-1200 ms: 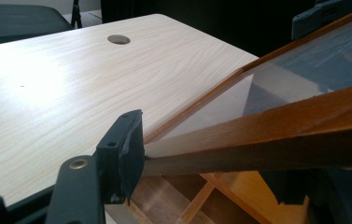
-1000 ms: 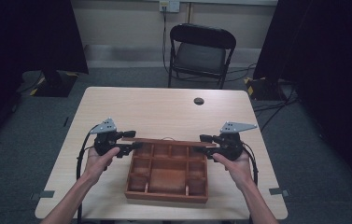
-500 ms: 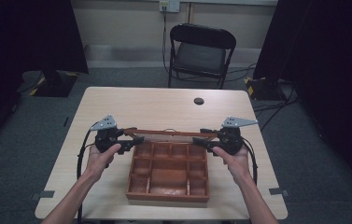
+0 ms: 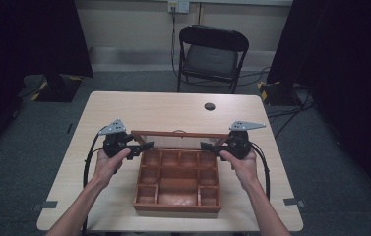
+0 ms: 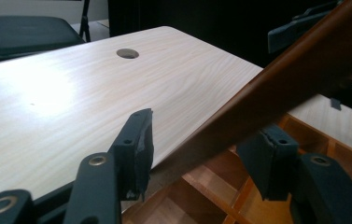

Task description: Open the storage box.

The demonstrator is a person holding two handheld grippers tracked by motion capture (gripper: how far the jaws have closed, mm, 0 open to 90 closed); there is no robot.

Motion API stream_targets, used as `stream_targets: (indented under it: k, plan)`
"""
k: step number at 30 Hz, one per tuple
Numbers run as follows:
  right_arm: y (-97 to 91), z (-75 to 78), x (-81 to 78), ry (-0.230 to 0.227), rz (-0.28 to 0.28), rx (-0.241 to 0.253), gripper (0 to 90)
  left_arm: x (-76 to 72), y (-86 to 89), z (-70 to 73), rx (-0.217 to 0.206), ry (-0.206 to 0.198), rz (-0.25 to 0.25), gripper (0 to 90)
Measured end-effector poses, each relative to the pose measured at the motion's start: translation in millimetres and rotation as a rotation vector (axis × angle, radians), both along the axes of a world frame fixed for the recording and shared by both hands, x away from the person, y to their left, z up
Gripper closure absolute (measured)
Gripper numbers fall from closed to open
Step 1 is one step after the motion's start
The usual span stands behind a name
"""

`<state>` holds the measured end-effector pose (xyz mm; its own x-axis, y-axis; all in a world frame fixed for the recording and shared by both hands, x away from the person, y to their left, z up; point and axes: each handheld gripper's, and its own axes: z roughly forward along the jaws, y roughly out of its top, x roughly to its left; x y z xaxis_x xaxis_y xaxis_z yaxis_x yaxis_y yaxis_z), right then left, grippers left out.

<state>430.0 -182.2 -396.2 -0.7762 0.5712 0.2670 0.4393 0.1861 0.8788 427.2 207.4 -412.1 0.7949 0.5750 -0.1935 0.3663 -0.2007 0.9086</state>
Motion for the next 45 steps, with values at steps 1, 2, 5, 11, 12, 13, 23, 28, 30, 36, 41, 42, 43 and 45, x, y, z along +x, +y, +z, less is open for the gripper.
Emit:
stream_targets:
  k: [1,2,5,11,12,13,23,28,30,36,41,42,43,45]
  plan:
    - [0.2,-0.7,-0.1,-0.008,-0.006,-0.006,40.6,1.2,-1.6,-1.6,0.004,0.001,0.001,45.8]
    - [0.1,-1.2,-0.2,-0.012,-0.009,-0.008,40.4,2.2,-2.7,-2.7,0.007,0.001,0.004,45.7]
    - [-0.6,-2.1,0.3,-0.016,-0.019,-0.013,40.4,5.3,-3.0,-4.3,0.003,0.007,-0.007,45.6]
    - [-1.7,-4.7,5.1,-0.030,-0.050,-0.001,39.7,12.1,-1.5,-5.1,-0.014,0.011,-0.006,47.4]
    - [-1.8,-5.0,5.8,-0.032,-0.053,-0.001,39.7,13.0,-1.1,-5.1,-0.009,0.010,-0.006,47.5]
    - [-2.0,-5.5,6.3,-0.033,-0.055,-0.004,39.7,13.6,-1.4,-5.4,-0.016,0.015,-0.006,47.7]
    - [-8.8,-13.9,13.6,-0.010,-0.091,-0.009,43.7,20.6,-2.0,-8.8,-0.006,0.013,0.014,48.6]
    - [-8.0,-14.7,17.9,-0.010,-0.098,-0.006,44.0,26.1,-2.8,-10.4,-0.002,0.025,0.020,48.8]
    - [-7.8,-16.2,20.9,-0.004,-0.100,0.002,44.0,28.4,-3.0,-11.1,-0.020,0.035,0.029,48.8]
    - [-5.1,-18.6,26.6,0.000,-0.106,0.012,43.3,31.8,-1.2,-13.8,-0.037,0.033,0.029,49.7]
    - [-3.4,-20.9,31.5,0.003,-0.108,0.012,42.8,35.9,-1.9,-15.5,-0.047,0.040,0.040,50.3]
    - [-2.8,-21.8,32.9,0.005,-0.107,0.016,42.6,37.0,-1.5,-16.1,-0.045,0.040,0.038,50.5]
    - [-2.2,-22.6,34.1,0.005,-0.106,0.015,42.3,37.7,-1.9,-17.1,-0.050,0.043,0.039,50.6]
    - [-0.9,-24.6,36.0,0.008,-0.103,0.019,42.7,38.8,-2.3,-18.5,-0.029,0.042,0.035,50.6]
